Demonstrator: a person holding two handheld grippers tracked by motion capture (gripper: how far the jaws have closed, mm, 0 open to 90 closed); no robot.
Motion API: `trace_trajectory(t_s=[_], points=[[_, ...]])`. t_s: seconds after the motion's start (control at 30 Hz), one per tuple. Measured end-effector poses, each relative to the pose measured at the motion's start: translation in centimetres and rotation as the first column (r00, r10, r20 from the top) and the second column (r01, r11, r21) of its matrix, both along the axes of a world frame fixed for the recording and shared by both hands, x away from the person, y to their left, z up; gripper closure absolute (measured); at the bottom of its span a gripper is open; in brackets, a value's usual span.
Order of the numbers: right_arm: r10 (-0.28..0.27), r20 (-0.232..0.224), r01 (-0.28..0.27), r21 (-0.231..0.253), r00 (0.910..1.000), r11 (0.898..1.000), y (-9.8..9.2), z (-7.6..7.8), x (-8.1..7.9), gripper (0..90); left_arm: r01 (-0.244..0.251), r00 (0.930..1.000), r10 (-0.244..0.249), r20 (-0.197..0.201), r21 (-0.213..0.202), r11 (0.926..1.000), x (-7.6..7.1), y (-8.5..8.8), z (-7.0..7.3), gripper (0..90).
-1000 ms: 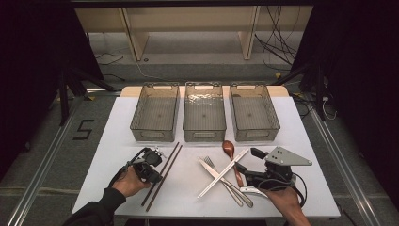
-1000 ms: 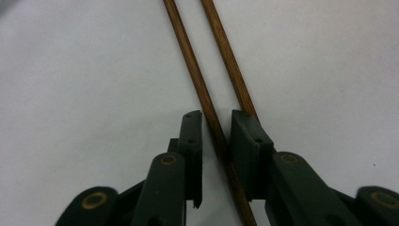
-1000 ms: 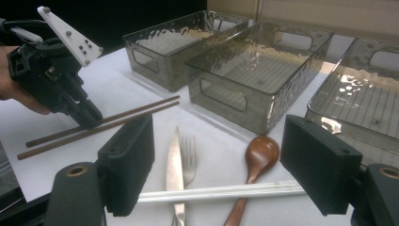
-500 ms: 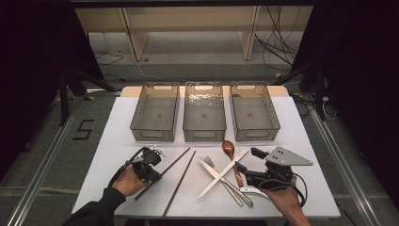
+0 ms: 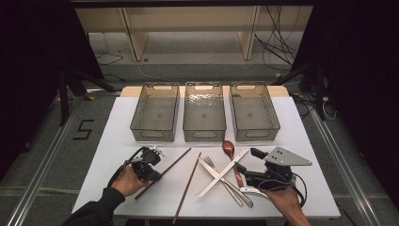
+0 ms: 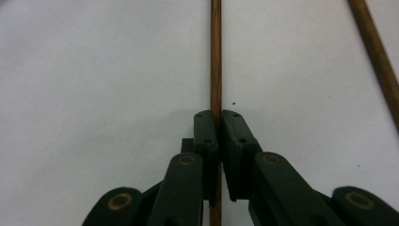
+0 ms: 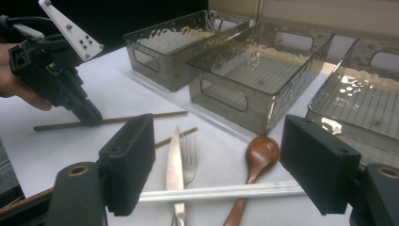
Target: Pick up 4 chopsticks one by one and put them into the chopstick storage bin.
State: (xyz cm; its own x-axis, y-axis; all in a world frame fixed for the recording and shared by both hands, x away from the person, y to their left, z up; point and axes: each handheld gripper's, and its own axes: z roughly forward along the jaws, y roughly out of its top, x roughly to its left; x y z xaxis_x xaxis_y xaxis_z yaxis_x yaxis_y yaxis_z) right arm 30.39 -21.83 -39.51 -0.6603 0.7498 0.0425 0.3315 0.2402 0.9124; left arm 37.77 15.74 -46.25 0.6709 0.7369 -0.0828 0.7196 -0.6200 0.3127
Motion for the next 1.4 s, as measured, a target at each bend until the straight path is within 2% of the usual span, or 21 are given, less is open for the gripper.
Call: trace_trajectory(t_s=[0.23,0.5,0.63,0.73,0.87,1.23,1.4], points=[[-0.001,0.000,0.001,0.000,1.0000,1.000,0.0,0.0,0.0,27.8,-0.016,0.9996,0.017,0.023,-0.027,0.9995,0.0,0.4,0.7,84.4],[0.000,-0.001,0.000,0.003,1.0000,1.000,0.0,0.0,0.0,27.8,-0.007,0.9991,0.010,0.042,-0.056,0.9984,-0.2,0.8,1.8,84.4],[-0.002,0.000,0.002,0.001,1.0000,1.000,-0.1,0.0,0.0,27.8,-0.017,0.9979,0.022,0.061,-0.081,0.9965,-0.4,1.3,2.5,84.4],[-0.001,0.000,0.001,0.001,1.0000,1.000,-0.1,0.0,0.0,27.8,-0.017,0.9974,0.022,0.068,-0.085,0.9962,-0.4,1.5,2.9,84.4],[-0.001,-0.001,0.001,0.002,1.0000,1.000,0.0,0.0,0.0,27.8,-0.017,0.9950,0.028,0.096,-0.111,0.9937,-0.5,1.9,3.6,84.4],[-0.006,-0.002,0.006,0.002,1.0000,1.000,-0.1,0.0,0.0,27.8,-0.022,0.9904,0.045,0.131,-0.173,0.9846,-0.5,2.4,4.8,84.4],[-0.008,0.002,0.008,-0.003,1.0000,1.000,-0.1,0.0,0.0,27.8,-0.036,0.9839,0.073,0.163,-0.219,0.9750,0.0,3.1,5.9,84.3]])
